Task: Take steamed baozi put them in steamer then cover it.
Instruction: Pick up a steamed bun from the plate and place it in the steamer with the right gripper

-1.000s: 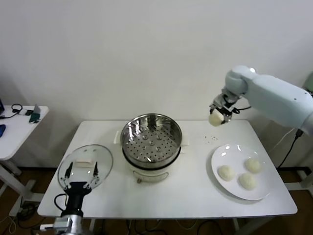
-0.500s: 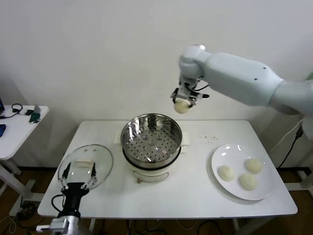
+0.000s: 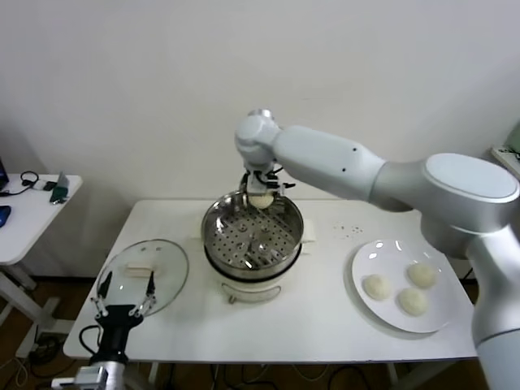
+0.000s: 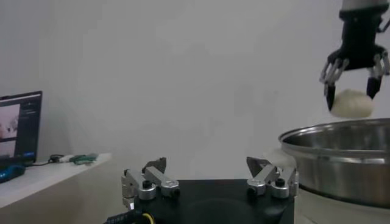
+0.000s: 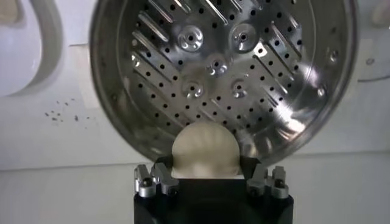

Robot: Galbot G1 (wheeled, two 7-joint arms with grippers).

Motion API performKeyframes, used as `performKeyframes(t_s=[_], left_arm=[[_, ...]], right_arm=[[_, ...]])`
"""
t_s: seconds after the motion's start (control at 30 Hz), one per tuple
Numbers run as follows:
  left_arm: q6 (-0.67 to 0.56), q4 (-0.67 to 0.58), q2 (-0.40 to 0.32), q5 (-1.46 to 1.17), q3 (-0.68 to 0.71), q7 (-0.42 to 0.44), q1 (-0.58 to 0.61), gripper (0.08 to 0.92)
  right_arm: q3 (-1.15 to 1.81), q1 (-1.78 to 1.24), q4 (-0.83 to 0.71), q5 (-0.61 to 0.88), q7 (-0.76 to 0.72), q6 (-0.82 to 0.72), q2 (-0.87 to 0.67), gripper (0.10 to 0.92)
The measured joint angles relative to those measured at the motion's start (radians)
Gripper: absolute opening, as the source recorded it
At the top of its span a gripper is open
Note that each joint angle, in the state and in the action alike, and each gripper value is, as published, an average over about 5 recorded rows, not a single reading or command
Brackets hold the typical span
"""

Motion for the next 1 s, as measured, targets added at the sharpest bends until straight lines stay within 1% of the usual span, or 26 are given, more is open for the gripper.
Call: performKeyframes(t_s=[0.27,0.5,0.57,0.73,0.8,1.0], left_arm=[[-0.003,0.005,0.001,-0.003,-0.002,0.000,0.004,0.823],[-0.005,0.010,0.002,-0.006,-0.006,-0.001,0.007,0.823],[-0.005,0.011,0.002,-0.006,-0.006,-0.001,0.007,0.823],[-0.006,0.014,0.001,-0.006,-0.005,0.000,0.007,0.823],[-0.006,0.014,0.001,-0.006,-0.005,0.000,0.008,0.823],[-0.006,0.013,-0.001,-0.006,-0.007,0.001,0.011,0.823]], right_arm=[[0.030,-0.072,-0.055,-0.090,0.019,0.023,0.037,0.712],[0.044,-0.110,-0.082,-0.133,0.029,0.032,0.045,0.716],[0.048,-0.117,-0.087,-0.140,0.033,0.032,0.047,0.727],[0.055,-0.125,-0.089,-0.153,0.036,0.034,0.045,0.802],[0.059,-0.126,-0.085,-0.155,0.035,0.037,0.041,0.817],[0.069,-0.110,-0.064,-0.140,0.017,0.044,0.024,0.823]])
